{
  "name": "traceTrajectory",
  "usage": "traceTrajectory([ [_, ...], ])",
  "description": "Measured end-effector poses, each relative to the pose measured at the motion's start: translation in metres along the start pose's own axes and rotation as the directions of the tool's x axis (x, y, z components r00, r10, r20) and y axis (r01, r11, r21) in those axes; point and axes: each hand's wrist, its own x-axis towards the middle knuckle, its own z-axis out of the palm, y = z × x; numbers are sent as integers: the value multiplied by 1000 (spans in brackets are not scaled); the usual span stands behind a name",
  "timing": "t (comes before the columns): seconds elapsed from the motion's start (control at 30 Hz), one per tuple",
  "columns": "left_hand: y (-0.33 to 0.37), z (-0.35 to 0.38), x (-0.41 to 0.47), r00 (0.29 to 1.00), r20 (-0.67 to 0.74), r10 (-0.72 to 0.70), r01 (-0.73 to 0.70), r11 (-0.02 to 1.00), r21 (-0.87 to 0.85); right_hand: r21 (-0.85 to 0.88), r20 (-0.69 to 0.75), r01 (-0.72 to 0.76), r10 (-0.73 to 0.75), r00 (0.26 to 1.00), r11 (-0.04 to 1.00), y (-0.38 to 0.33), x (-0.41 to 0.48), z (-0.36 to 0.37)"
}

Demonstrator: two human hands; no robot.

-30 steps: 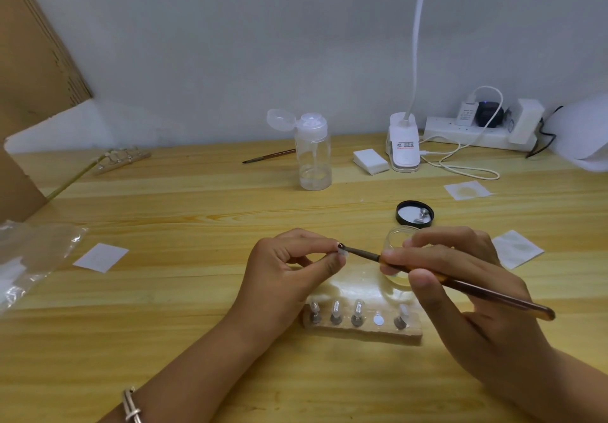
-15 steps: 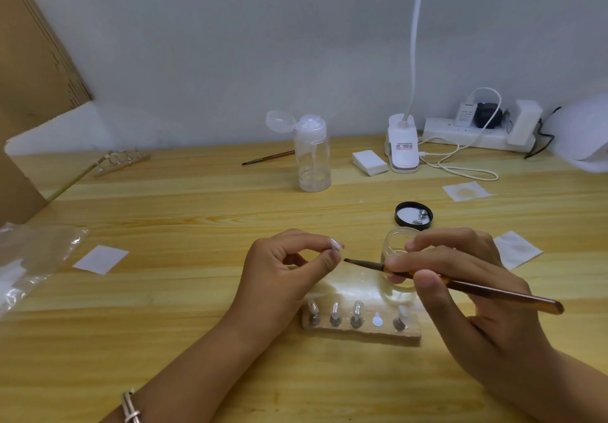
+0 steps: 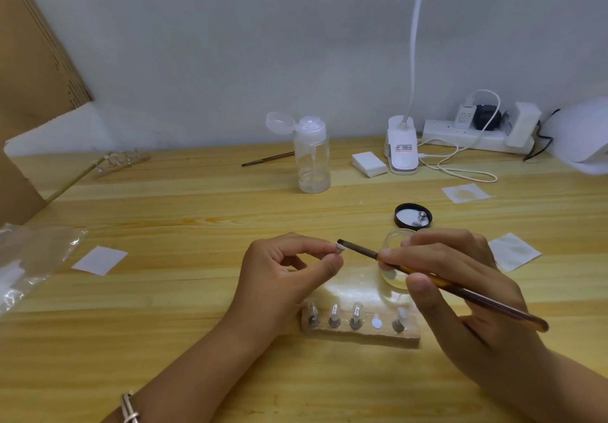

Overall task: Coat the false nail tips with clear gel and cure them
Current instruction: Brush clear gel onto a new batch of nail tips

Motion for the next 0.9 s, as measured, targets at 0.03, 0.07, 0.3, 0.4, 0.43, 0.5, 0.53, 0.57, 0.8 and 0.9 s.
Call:
traceTrajectory([
  [0.03, 0, 0, 0, 1000, 0, -1, 1, 1000, -1, -3, 4, 3, -3, 1000, 1000, 0, 0, 0],
  [0.07, 0, 0, 0, 1000, 0, -4, 4, 1000, -3, -8, 8, 8, -8, 1000, 1000, 1, 0, 1],
  [0.3, 1, 0, 0, 1000, 0, -8, 8, 1000, -1, -18, 26, 2, -1, 1000, 1000, 0, 1, 0],
  [0.4, 1, 0, -1, 1000, -8, -12, 12, 1000, -1, -20, 22, -5, 6, 1000, 1000, -1, 1, 0],
  [0.43, 1, 0, -1, 1000, -8, -12, 12, 1000, -2, -19, 21, -6, 6, 1000, 1000, -1, 1, 0],
  [0.5, 2, 1, -1, 1000, -10, -12, 12, 1000, -3, -17, 19, -9, 9, 1000, 1000, -2, 1, -1],
  [0.53, 2, 1, -1, 1000, -11, -13, 12, 1000, -5, -18, 16, -11, 11, 1000, 1000, -1, 1, -1],
  [0.57, 2, 1, -1, 1000, -9, -11, 11, 1000, -8, -20, 12, -13, 14, 1000, 1000, -1, 1, -1],
  [0.8, 1, 0, 0, 1000, -9, -14, 14, 1000, -22, -16, -6, -27, 27, 1000, 999, -2, 1, -2],
  [0.9, 0, 0, 0, 1000, -6, -21, 21, 999, -30, -17, -13, -36, 36, 999, 999, -2, 1, -2],
])
